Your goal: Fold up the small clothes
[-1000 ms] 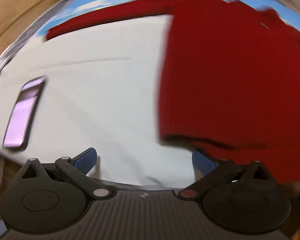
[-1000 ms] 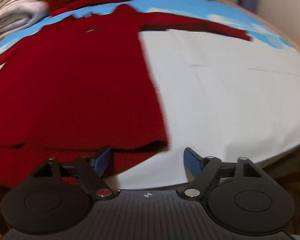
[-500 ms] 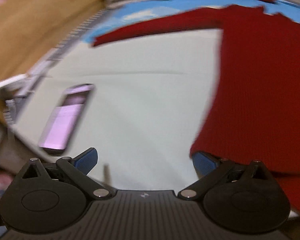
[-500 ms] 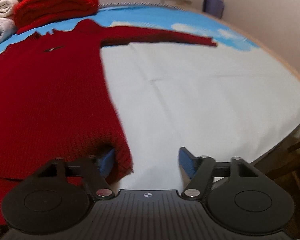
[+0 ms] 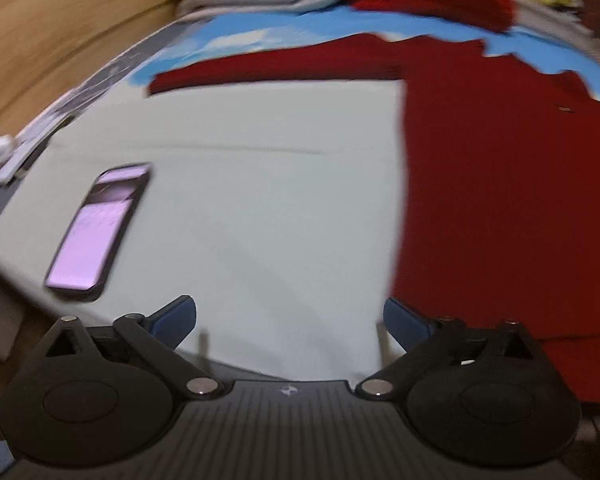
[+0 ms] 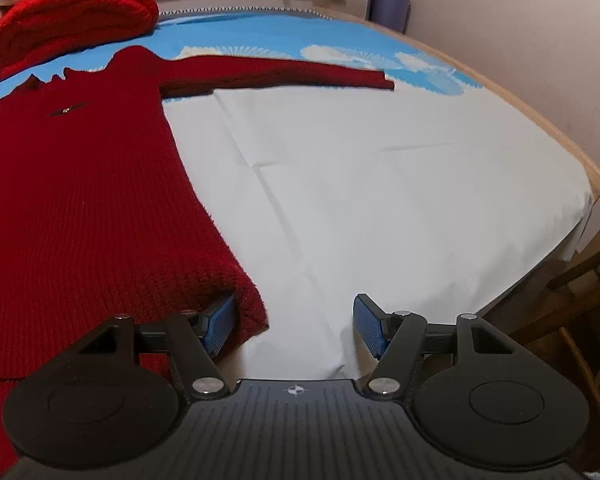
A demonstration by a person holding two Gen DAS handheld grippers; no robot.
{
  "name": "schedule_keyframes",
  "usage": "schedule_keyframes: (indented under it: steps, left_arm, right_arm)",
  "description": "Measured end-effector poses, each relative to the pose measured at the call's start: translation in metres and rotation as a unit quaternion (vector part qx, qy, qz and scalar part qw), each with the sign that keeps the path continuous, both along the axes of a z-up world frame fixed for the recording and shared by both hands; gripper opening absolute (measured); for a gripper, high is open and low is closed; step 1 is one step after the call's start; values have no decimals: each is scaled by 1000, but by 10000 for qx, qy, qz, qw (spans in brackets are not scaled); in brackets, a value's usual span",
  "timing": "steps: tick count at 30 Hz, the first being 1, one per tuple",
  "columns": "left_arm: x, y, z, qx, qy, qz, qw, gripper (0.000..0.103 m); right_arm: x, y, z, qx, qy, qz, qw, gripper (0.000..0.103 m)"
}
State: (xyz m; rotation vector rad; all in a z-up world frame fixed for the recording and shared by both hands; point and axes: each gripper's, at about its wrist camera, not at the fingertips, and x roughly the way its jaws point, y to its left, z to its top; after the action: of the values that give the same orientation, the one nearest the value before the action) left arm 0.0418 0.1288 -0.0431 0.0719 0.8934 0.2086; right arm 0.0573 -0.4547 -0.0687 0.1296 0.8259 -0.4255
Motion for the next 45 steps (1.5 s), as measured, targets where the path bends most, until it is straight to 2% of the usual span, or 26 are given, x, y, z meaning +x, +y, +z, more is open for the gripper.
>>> schedule_keyframes:
  steps: [5, 8, 13, 16, 19, 25, 28, 29, 32, 34, 38, 41, 43, 45]
  left_arm:
    - [-2, -34, -17, 445, 253, -758, 9958, 102]
    - [-1, -46, -22, 678, 186, -892, 9935, 102]
    - [9, -43, -26, 496, 126, -738, 9960, 102]
    - [16, -44, -26, 638, 30, -652, 9958, 103]
    - [21, -44, -25, 858, -137, -317, 9957, 103]
    - [28, -38, -25, 768, -180, -112, 9968, 103]
    - [26, -39, -24, 1092, -198, -121, 9937, 103]
    - [26, -36, -22, 1172, -201, -64, 9929, 103]
    - [20, -22, -16, 1132, -253, 337, 9927, 103]
    - [16, -12, -12, 765, -232, 438, 9958, 103]
    - [16, -14, -16, 1036, -151, 289, 9941, 103]
    - [15, -8, -12, 881, -155, 352, 9954, 103]
    - [16, -4, -13, 738, -104, 357, 9966, 103]
    - [17, -4, -19, 633, 36, 273, 9976, 103]
  right_arm:
    - [0, 2, -1, 11, 33, 7, 10000, 65]
    - [-1, 3, -1, 1, 42, 9, 10000, 65]
    - [-1, 3, -1, -24, 53, 16, 10000, 66]
    - [-1, 4, -1, -9, 50, 9, 10000, 66]
    - [-2, 3, 0, 47, 11, -20, 10000, 66]
    - [-2, 2, 4, 192, -209, -35, 9996, 67]
    - [1, 4, -2, -122, -11, -103, 9999, 66]
    - [-1, 1, 0, -208, -96, -226, 9995, 66]
    - [-7, -8, 9, -86, -380, -405, 9984, 66]
    - [-6, -6, 7, -143, -311, -384, 9987, 66]
    - [-1, -4, 0, -217, -33, -321, 9992, 66]
    - [-2, -7, 3, -178, -114, -342, 9992, 67]
    - [-2, -6, -1, -177, -13, -293, 9994, 69]
    - [0, -4, -7, -231, 154, -146, 9995, 79]
